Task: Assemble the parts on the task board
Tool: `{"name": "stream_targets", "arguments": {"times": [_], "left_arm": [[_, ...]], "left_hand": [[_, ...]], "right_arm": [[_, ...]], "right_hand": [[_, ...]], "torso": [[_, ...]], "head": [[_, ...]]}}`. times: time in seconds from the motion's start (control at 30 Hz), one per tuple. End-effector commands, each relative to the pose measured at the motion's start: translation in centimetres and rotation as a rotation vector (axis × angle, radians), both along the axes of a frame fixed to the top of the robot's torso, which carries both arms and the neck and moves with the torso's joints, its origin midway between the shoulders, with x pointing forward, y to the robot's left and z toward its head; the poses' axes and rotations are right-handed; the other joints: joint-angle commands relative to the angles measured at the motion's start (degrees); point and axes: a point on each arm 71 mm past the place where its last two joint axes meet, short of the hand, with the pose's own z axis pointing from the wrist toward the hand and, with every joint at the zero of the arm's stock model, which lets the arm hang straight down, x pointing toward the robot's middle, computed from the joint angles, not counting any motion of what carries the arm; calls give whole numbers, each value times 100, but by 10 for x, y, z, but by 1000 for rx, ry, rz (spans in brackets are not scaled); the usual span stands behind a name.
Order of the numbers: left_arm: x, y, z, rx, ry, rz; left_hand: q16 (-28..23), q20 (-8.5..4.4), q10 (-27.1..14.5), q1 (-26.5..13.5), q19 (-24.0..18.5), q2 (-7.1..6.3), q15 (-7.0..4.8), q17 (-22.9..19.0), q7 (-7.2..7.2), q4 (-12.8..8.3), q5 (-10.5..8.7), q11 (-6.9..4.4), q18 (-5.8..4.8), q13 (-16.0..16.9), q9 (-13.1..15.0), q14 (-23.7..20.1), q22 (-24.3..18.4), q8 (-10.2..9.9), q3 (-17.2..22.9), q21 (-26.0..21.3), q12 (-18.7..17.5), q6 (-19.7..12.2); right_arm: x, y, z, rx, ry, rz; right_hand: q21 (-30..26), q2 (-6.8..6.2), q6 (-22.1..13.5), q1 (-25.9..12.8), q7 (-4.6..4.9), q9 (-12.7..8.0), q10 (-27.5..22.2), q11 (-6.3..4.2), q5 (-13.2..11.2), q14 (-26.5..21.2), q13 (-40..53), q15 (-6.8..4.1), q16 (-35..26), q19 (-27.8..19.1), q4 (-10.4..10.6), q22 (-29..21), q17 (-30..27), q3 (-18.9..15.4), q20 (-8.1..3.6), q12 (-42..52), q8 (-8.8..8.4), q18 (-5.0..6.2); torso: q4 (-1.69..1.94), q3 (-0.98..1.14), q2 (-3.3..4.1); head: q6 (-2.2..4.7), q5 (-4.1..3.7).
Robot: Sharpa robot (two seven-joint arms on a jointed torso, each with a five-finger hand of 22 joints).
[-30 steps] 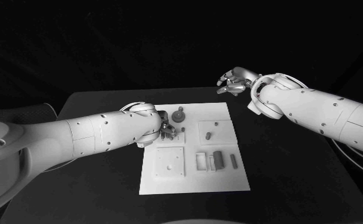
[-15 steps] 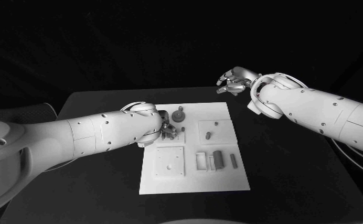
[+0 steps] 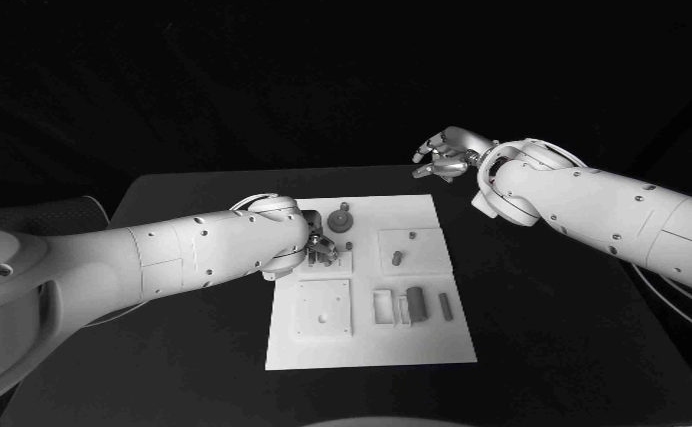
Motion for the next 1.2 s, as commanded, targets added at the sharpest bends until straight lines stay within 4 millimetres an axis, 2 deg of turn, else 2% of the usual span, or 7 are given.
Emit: {"name": "stream_targets", "arguments": {"times": [0.03, 0.63, 0.87, 1.2], "left_arm": [[0, -1, 0, -1, 4, -13], [-1, 0, -1, 10, 15, -18], [-1, 0, -1, 11, 18, -21], [0, 1, -1, 14, 16, -18]], "left_hand": [[28, -39, 271, 14, 103, 64, -71, -5, -101, -901, 18, -299, 595, -10, 2, -33, -9, 17, 934, -33, 39, 125], [30, -40, 269, 17, 103, 69, -71, -9, -101, -905, 17, -300, 593, -19, -5, -34, -11, 29, 939, -35, 44, 118], [28, -40, 268, 16, 102, 69, -71, -13, -101, -905, 16, -299, 592, -23, -7, -36, -11, 34, 940, -36, 46, 115], [20, -40, 264, 14, 100, 71, -70, -28, -99, -904, 11, -298, 589, -31, -14, -44, -13, 43, 941, -39, 50, 106]], "right_arm": [[0, 1, 0, -10, 5, 11], [0, 1, 0, -10, 6, 13], [0, 1, -1, -11, 7, 13], [0, 1, -1, -10, 6, 13]], "right_hand": [[-32, 21, 31, 46, 50, -9, -48, -6, 25, 5, -8, -34, -1, 3, -1, 52, -6, 39, -11, 6, 3, 64], [-33, 22, 31, 43, 50, -9, -49, -6, 24, 4, -10, -34, 0, 2, -1, 53, -8, 38, -10, 7, 4, 65], [-33, 23, 31, 42, 50, -9, -50, -6, 25, 3, -10, -34, 0, 2, 0, 53, -8, 39, -10, 7, 4, 64], [-33, 25, 31, 39, 50, -10, -51, -6, 25, 2, -11, -34, 1, 2, 0, 54, -9, 39, -9, 8, 4, 64]], "torso": [[-2, -2, 0], [2, 0, 1], [-3, 2, 2], [-6, 7, -1]], "head": [[3, 5], [-9, 19], [-41, 12], [-35, 7]]}}
